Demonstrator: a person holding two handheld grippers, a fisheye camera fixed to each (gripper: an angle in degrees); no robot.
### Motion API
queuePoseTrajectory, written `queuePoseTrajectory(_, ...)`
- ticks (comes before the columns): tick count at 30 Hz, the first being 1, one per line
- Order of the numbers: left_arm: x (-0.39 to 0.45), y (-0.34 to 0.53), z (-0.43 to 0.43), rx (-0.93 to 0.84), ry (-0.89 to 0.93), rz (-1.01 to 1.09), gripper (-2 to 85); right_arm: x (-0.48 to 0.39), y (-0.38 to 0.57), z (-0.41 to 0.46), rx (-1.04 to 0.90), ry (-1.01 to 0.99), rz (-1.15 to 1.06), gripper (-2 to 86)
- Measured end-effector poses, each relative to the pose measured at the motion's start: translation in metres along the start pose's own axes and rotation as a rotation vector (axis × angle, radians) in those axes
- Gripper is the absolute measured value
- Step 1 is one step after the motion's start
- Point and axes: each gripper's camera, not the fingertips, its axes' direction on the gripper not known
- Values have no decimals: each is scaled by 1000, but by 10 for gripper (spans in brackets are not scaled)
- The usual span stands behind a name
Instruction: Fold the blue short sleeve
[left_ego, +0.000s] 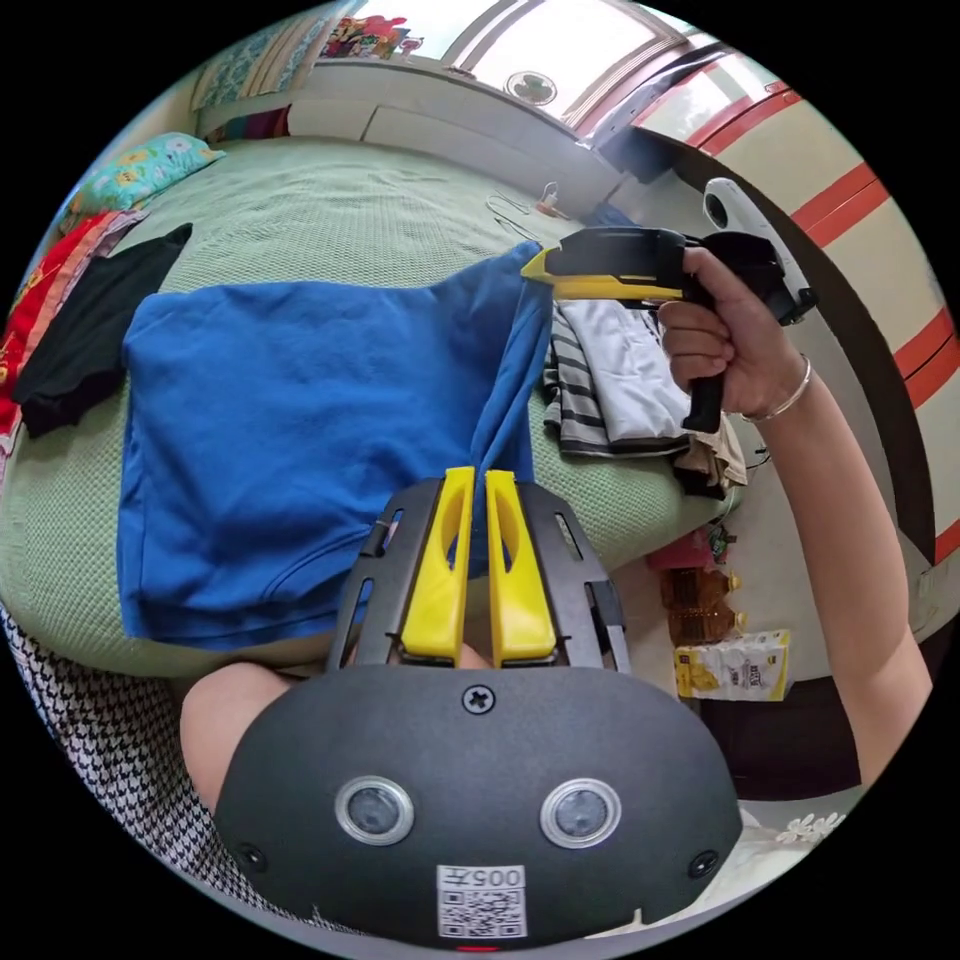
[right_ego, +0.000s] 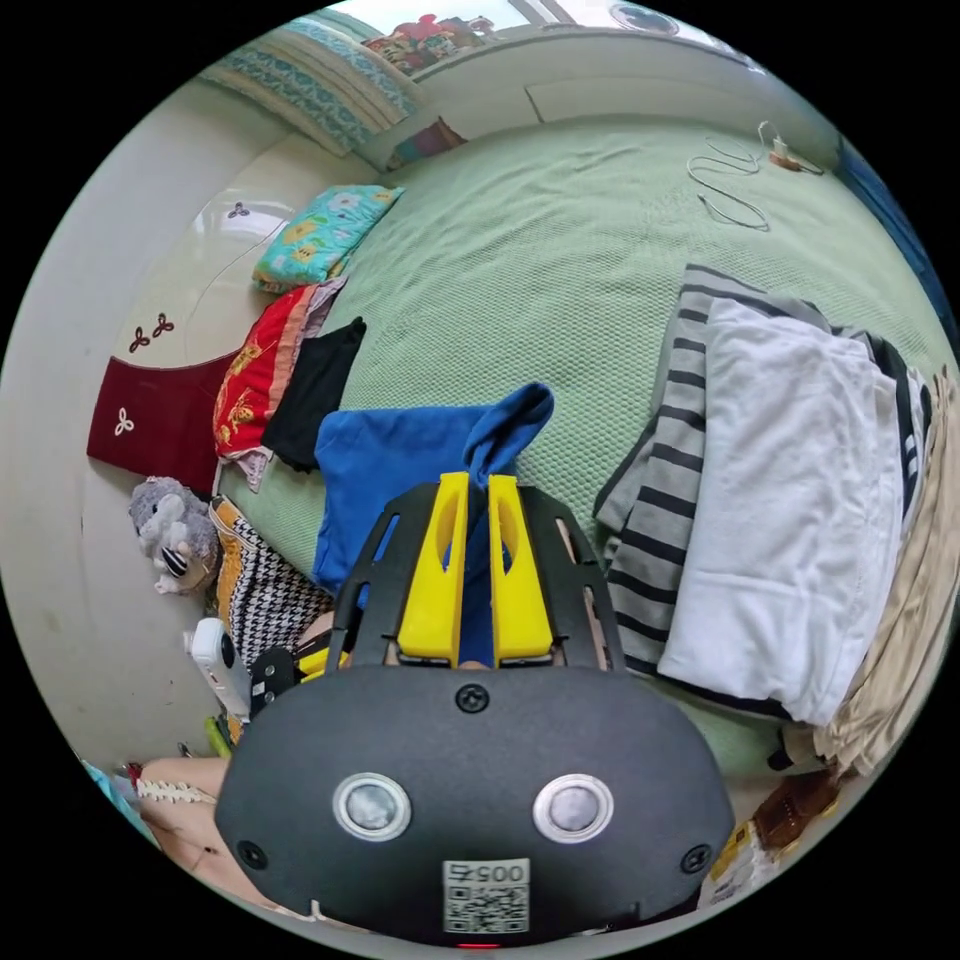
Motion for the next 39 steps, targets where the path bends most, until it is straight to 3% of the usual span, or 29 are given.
queuePoseTrajectory(9,-82,27,-116,118,-32,-100,35,-143,-14,47,-73,106,-183,39)
queuePoseTrajectory(15,-161,36,-140,40,-153,-230,36,-227,-33,159,-194,149,-190,30)
queuePoseTrajectory(20,-212,42,-139,-22,-136,-302,41,-260,-37,254,-289,265,-138,39)
queuePoseTrajectory(25,-241,60,-161,14,-137,-366,58,-278,-29,253,-327,223,-269,84)
queuePoseTrajectory(29,-225,52,-170,52,-140,-283,63,-287,17,197,-164,185,-519,108)
queuePoseTrajectory(33,-212,22,-157,94,-150,-223,65,-263,91,171,14,283,-681,99)
queuePoseTrajectory(39,-214,-5,-125,-3,-290,-110,44,-196,182,230,-148,388,-635,3)
